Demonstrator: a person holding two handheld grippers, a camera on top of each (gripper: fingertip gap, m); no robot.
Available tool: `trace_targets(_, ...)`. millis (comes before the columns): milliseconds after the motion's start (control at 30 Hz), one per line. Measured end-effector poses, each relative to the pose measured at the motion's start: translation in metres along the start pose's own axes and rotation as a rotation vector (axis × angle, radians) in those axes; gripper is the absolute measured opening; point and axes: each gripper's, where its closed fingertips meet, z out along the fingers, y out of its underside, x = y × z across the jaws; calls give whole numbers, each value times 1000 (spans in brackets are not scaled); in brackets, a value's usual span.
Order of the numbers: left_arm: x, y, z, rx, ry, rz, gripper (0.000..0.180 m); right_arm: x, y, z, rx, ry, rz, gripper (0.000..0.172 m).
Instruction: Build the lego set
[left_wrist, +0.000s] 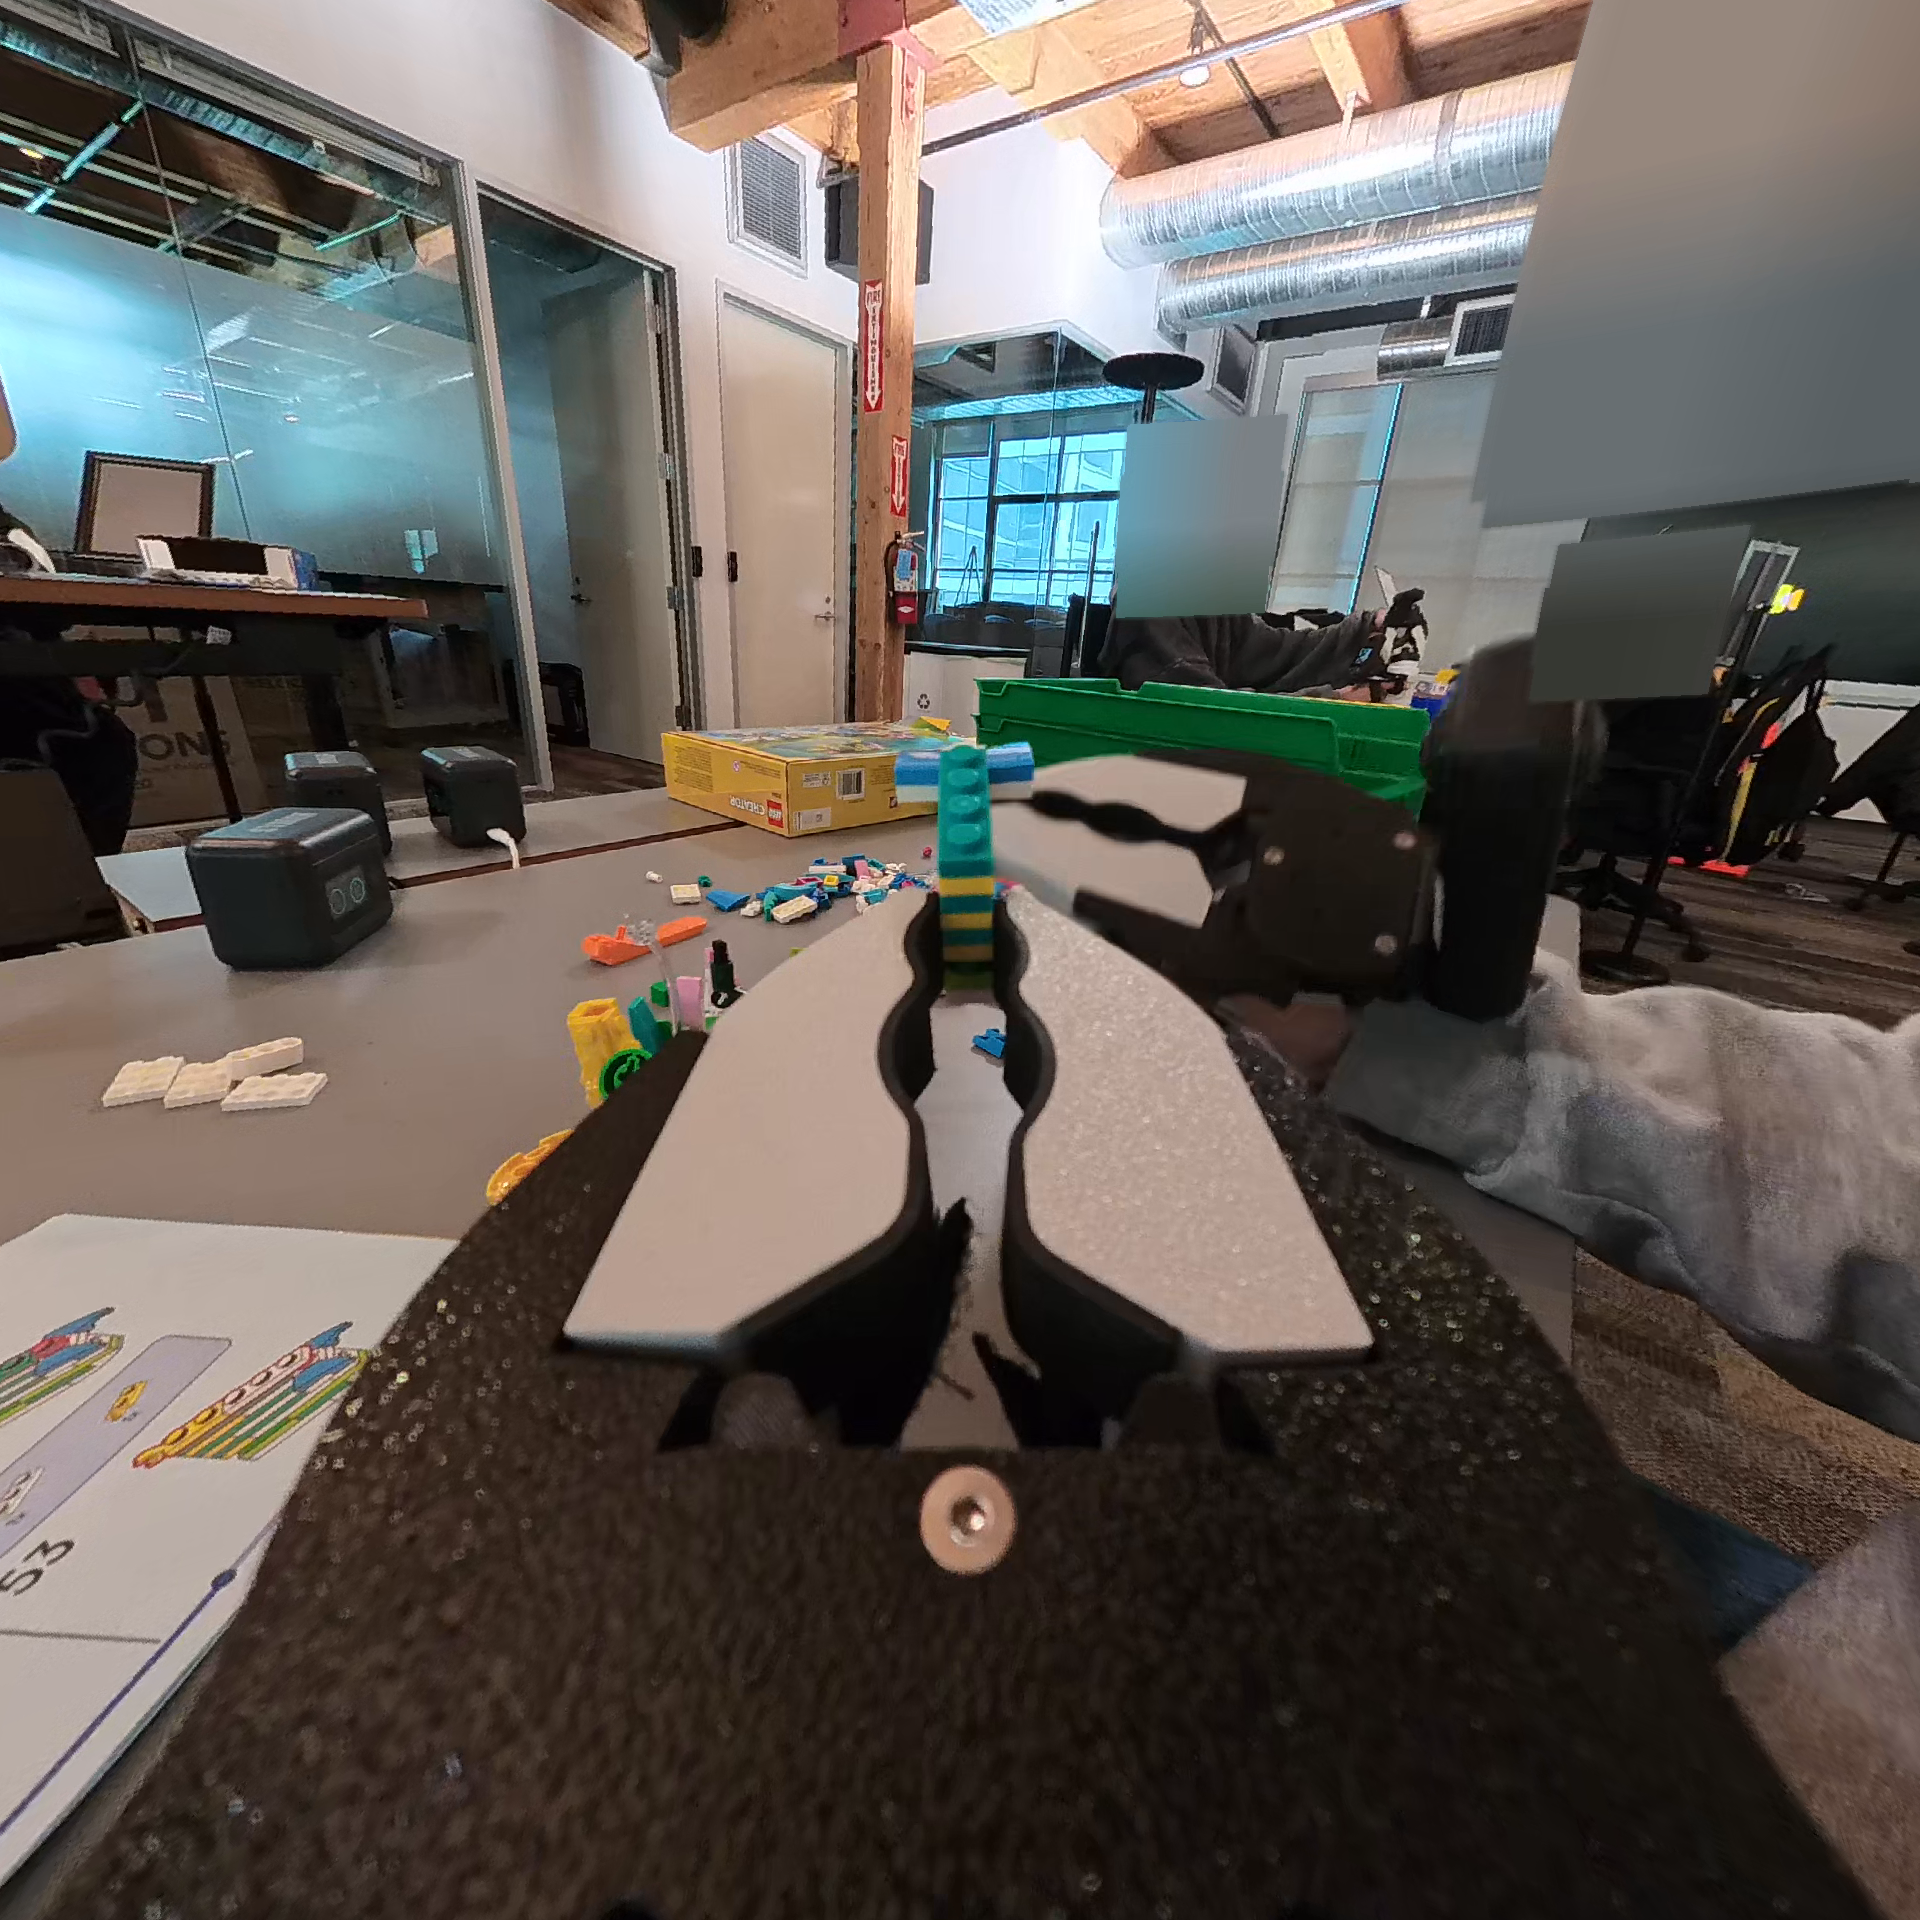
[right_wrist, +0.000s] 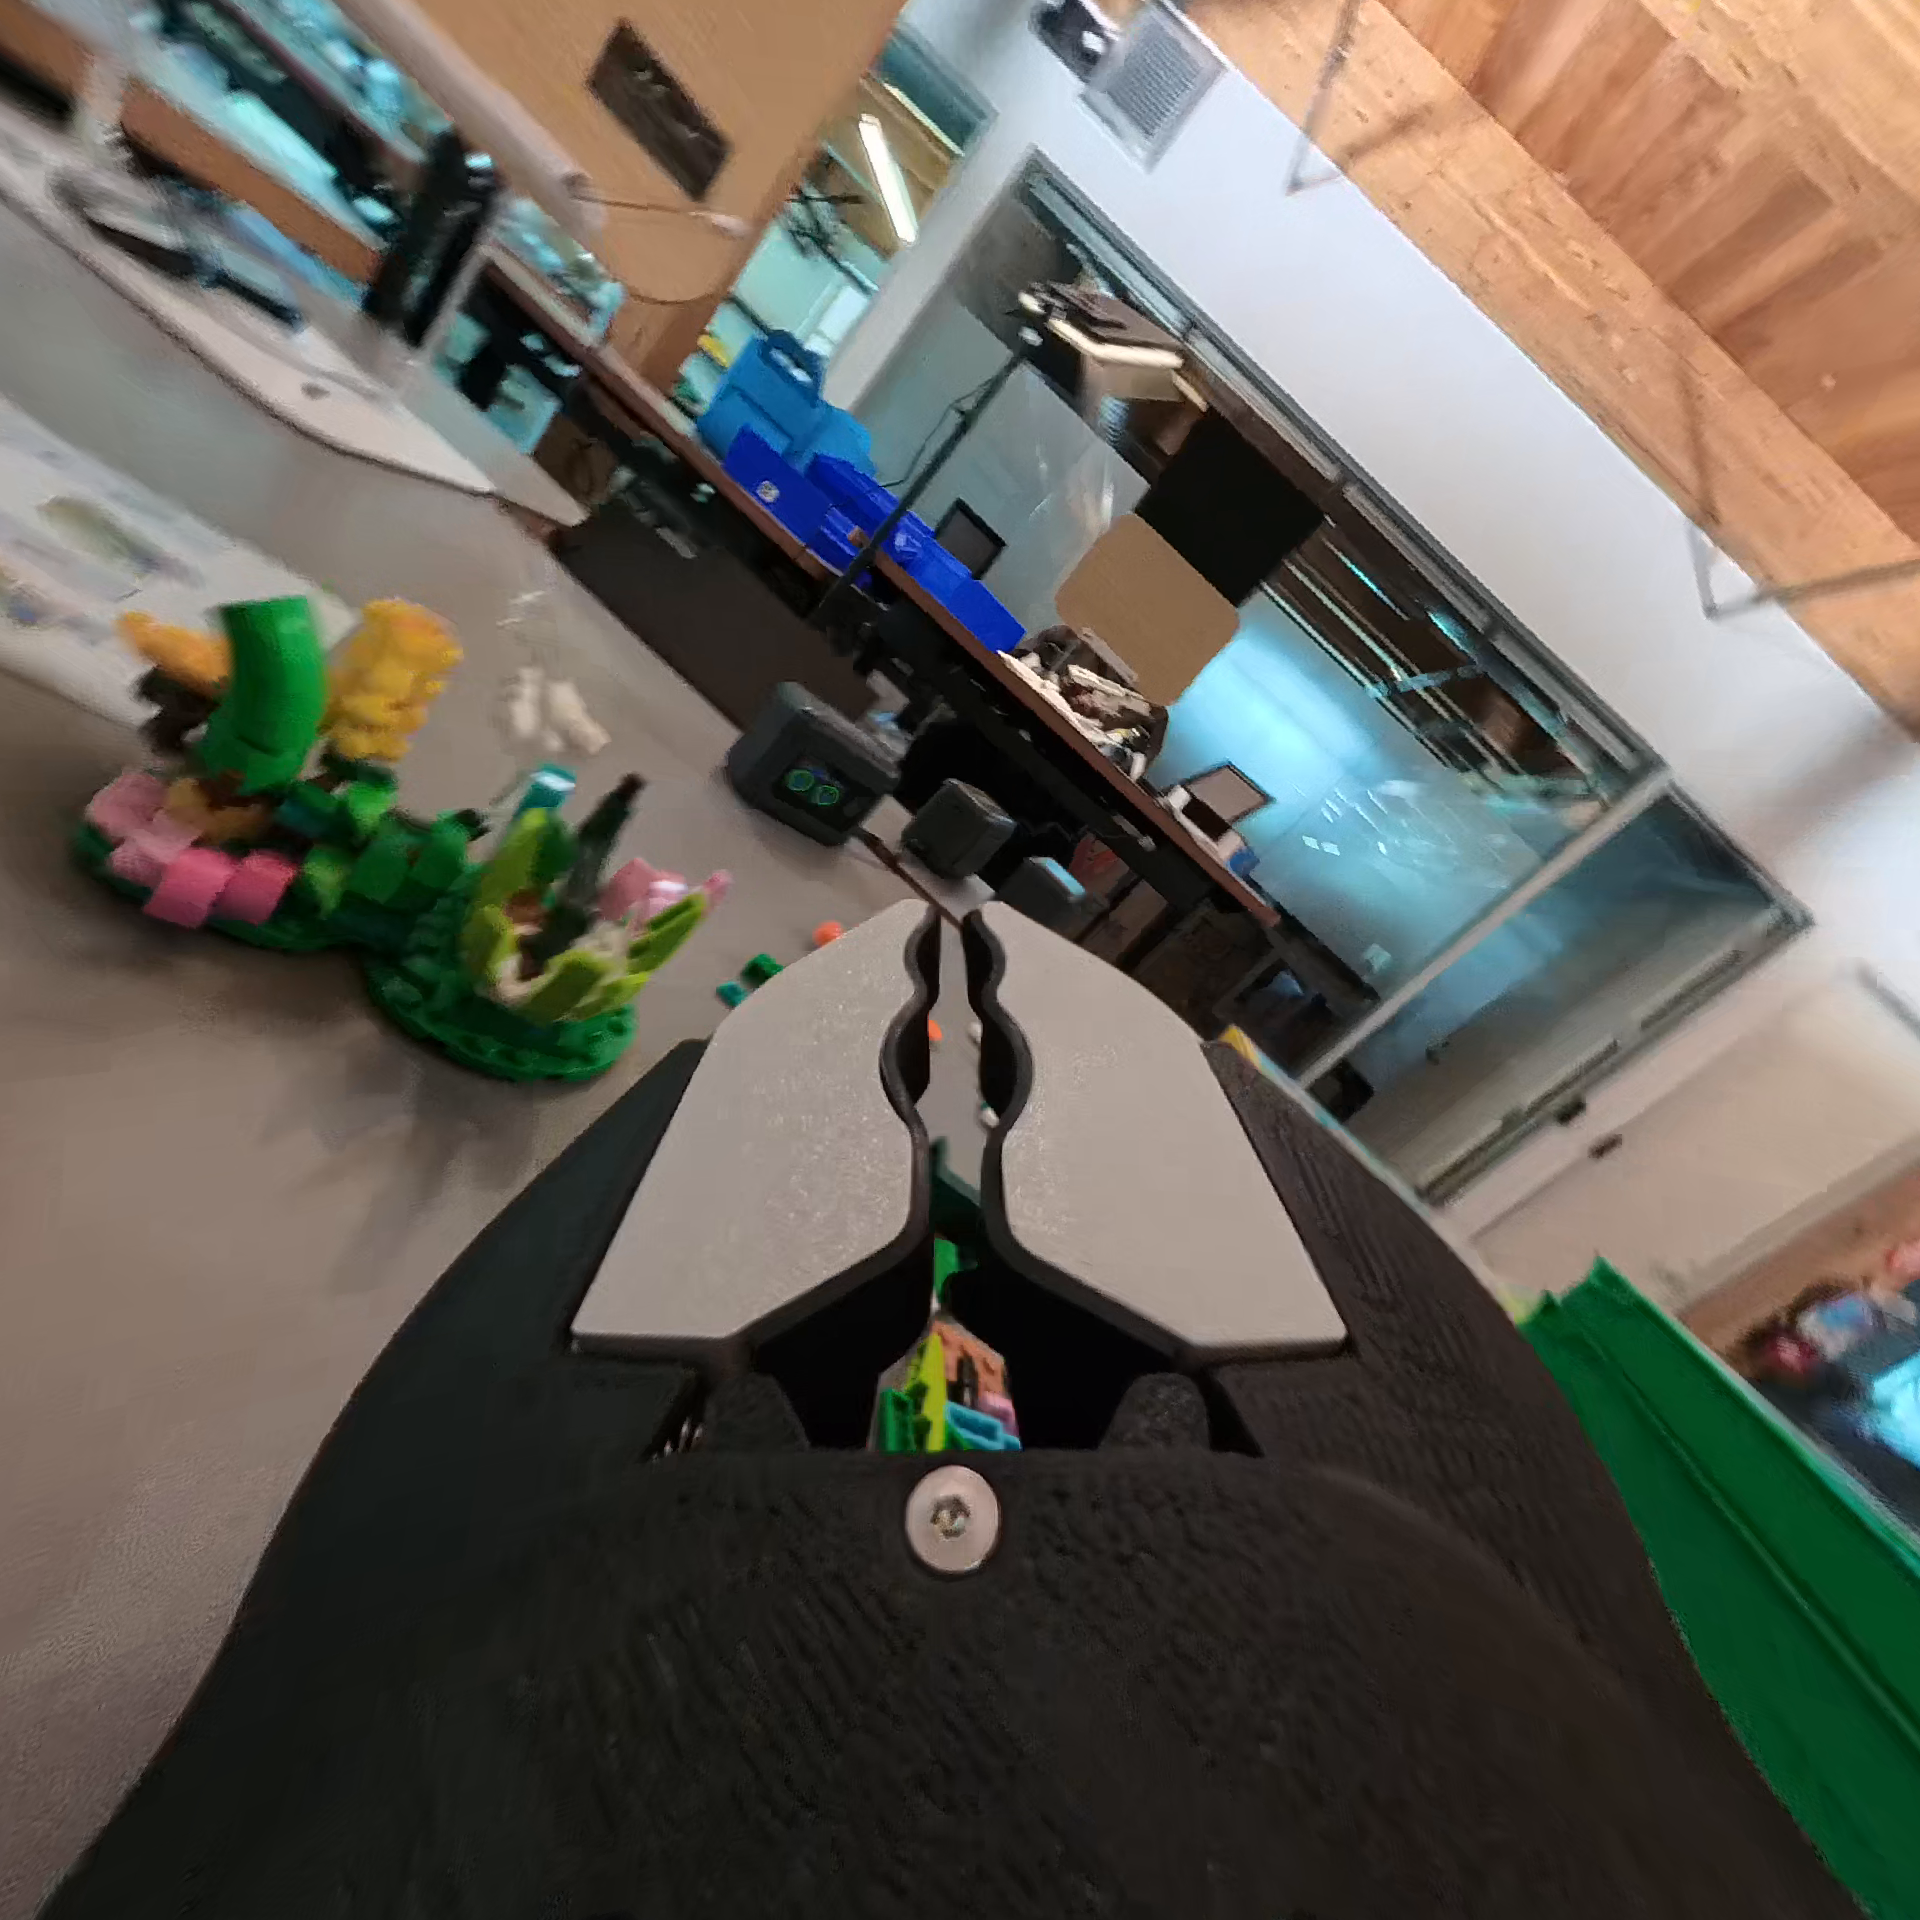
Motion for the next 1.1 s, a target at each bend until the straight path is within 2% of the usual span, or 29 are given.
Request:
trace_targets(100,-1,0,0,-2,-2,-7,8,44,5,-1,-60,91,105,1)
trace_targets(167,-1,1,1,-7,-2,-7,8,73,30,12,-218,80,136,1)
trace_targets(200,-1,1,1,-9,0,-5,8,83,47,21,-320,22,180,3)
trace_targets(300,0,2,2,-14,4,1,8,106,97,50,-611,-149,459,13)
trace_targets(400,1,2,3,-16,10,3,8,134,147,78,-868,-205,696,17)
trace_targets(467,1,2,3,-14,14,0,8,138,181,85,-1082,-265,837,21)
trace_targets(500,1,2,3,-12,17,-3,8,137,193,88,-1161,-282,932,25)
trace_targets(567,1,1,2,-6,23,-11,8,142,210,100,-1220,-246,1059,25)
trace_targets(733,1,-1,1,8,42,-32,8,164,255,102,-1404,-91,876,23)
trace_targets(933,1,-3,-1,21,60,-58,8,162,279,96,-1517,-71,852,17)
trace_targets(1100,0,-4,-2,28,66,-78,8,159,285,93,-1546,-99,849,9)
